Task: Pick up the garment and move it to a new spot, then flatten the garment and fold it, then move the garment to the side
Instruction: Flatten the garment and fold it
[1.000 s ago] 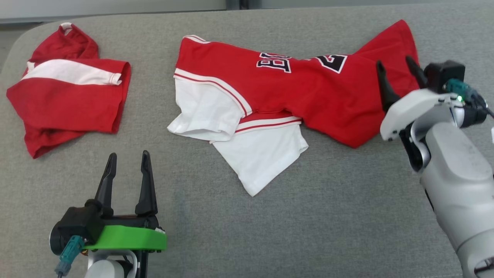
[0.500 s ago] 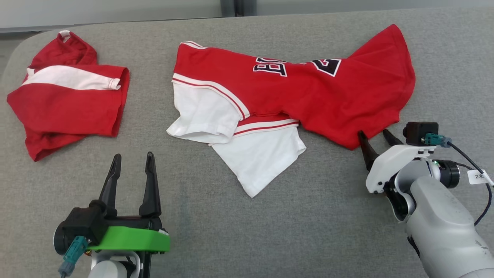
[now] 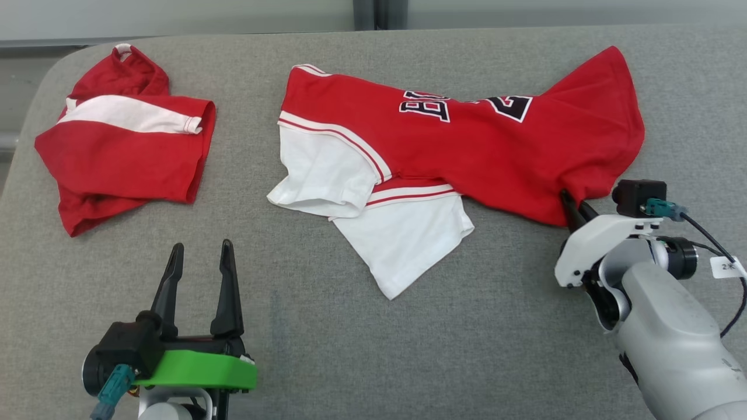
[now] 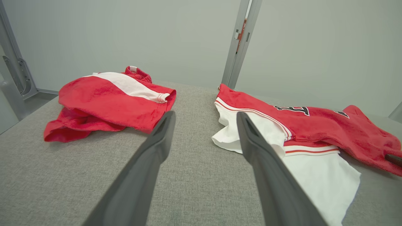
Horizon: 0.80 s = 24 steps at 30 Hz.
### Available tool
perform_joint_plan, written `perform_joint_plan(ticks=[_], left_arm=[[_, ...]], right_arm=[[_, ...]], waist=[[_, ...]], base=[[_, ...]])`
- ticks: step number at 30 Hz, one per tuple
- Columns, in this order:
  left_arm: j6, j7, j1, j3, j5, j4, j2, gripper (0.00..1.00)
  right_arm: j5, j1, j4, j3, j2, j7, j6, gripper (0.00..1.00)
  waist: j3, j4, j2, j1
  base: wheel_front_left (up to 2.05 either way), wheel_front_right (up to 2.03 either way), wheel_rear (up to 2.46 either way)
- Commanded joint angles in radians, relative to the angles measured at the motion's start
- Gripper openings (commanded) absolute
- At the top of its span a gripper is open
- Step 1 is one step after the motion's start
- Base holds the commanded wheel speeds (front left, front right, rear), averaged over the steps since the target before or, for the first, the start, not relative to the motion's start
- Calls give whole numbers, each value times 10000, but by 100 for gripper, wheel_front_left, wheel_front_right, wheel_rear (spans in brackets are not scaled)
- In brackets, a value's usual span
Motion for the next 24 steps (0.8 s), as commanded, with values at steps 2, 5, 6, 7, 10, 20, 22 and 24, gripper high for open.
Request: perform_joint_plan(ticks=[2,5,6,7,10,20,22,24], left_arm=[[49,-5,190,8,41,9,24,100],[52,-5,351,27,33,8,25,100],[48,-5,381,31,21,6,25,100],[58,-5,412,25,-4,-14,24,100],[84,-5,510,-40,-15,-60,25,100],[-49,-5,336,-273,-34,-11,25,100],[-107,-6,233,-418,-65,54,24,100],[-168,-5,127,-569,-155,128,24,100]], right_arm=[[-71,398,-268,38,-306,-58,-6,0],[0,833,-878,-3,-757,143,-8,0],[25,993,-1088,-48,-897,240,-8,0],[32,1182,-1386,-144,-1063,368,-8,0],[-159,1661,-2243,-501,-1496,712,-8,0],[-1483,3564,-4904,-2190,-1509,2607,-8,27],[-1888,3784,-5137,-2653,-1297,2497,-8,100],[-2158,3926,-5405,-3034,-981,2336,-8,100]], waist=[[-224,-224,-1,0],[-388,-469,-1,0],[-426,-538,-1,0],[-470,-630,-1,0],[-533,-812,-1,0],[-319,-924,-1,0],[-287,-937,-1,0],[-274,-981,-1,0]], base=[[0,0,0],[0,0,0],[0,0,0],[0,0,0],[0,0,0],[0,0,0],[0,0,0],[0,0,0]])
